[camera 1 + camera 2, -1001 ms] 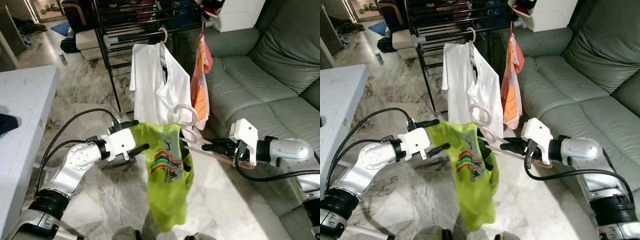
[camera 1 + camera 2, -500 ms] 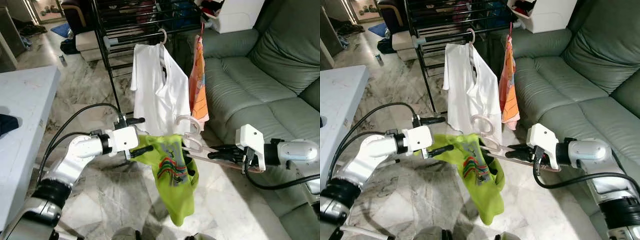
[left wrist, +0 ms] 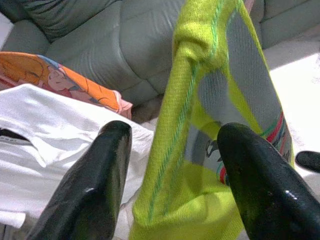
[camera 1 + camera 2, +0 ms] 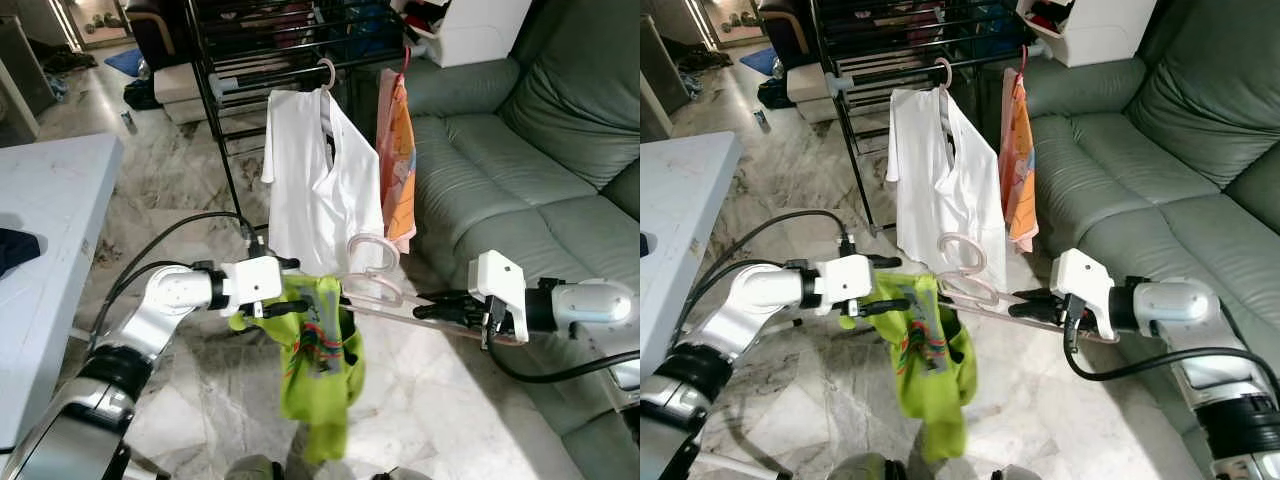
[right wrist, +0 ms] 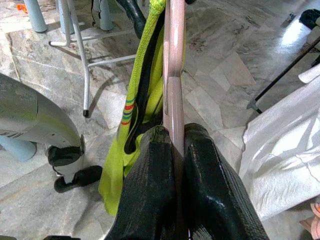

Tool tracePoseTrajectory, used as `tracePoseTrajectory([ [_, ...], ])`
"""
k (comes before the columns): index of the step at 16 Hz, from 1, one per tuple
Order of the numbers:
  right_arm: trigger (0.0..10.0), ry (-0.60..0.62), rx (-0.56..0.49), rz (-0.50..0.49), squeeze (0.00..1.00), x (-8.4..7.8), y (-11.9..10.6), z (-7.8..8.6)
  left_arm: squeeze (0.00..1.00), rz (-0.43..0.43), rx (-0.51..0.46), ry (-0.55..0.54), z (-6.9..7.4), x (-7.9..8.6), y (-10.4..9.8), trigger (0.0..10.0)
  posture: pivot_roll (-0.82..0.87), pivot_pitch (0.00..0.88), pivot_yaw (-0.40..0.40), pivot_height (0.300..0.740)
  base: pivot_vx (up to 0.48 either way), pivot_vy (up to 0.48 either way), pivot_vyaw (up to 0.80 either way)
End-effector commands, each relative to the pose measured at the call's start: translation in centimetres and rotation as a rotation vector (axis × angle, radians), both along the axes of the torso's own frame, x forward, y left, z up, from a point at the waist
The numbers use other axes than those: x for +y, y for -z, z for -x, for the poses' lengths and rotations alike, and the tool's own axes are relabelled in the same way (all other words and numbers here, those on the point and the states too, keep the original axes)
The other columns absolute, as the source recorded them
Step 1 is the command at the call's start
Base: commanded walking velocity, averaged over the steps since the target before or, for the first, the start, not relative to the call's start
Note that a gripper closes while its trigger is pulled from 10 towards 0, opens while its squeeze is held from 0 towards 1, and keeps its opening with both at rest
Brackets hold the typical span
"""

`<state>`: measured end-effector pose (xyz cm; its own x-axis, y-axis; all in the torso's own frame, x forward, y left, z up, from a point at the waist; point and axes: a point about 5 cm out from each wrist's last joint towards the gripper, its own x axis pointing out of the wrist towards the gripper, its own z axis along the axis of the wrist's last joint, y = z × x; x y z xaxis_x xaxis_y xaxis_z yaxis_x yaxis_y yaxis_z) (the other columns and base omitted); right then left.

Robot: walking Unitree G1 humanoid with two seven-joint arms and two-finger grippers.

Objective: Hang hanger

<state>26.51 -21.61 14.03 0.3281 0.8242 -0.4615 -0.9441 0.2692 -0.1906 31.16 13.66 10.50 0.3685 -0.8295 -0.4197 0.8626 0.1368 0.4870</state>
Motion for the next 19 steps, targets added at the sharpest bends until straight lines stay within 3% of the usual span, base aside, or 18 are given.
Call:
tracePoseTrajectory([
  [1, 10.0, -0.049, -0.06, -0.016, 0.0, 1.0, -1.0, 0.0, 0.0, -0.037, 0.005, 0.017, -0.4, 0.0, -0.2, 0.0, -0.05, 0.0, 0.062, 0.74, 0.0, 0.0, 0.0],
  [12, 10.0, -0.059, -0.082, 0.017, 0.0, 1.3, -0.2, 0.2, 0.0, -0.109, 0.073, 0.05, -1.4, 0.5, -0.6, 0.0, -0.05, 0.0, 0.064, 0.74, 0.0, 0.0, 0.0],
  [19, 10.0, -0.072, -0.115, 0.039, 0.0, 1.6, -0.2, -0.1, 0.0, -0.125, 0.177, 0.11, -0.6, 0.1, 0.4, 0.0, -0.05, 0.0, 0.062, 0.74, 0.0, 0.0, 0.0],
])
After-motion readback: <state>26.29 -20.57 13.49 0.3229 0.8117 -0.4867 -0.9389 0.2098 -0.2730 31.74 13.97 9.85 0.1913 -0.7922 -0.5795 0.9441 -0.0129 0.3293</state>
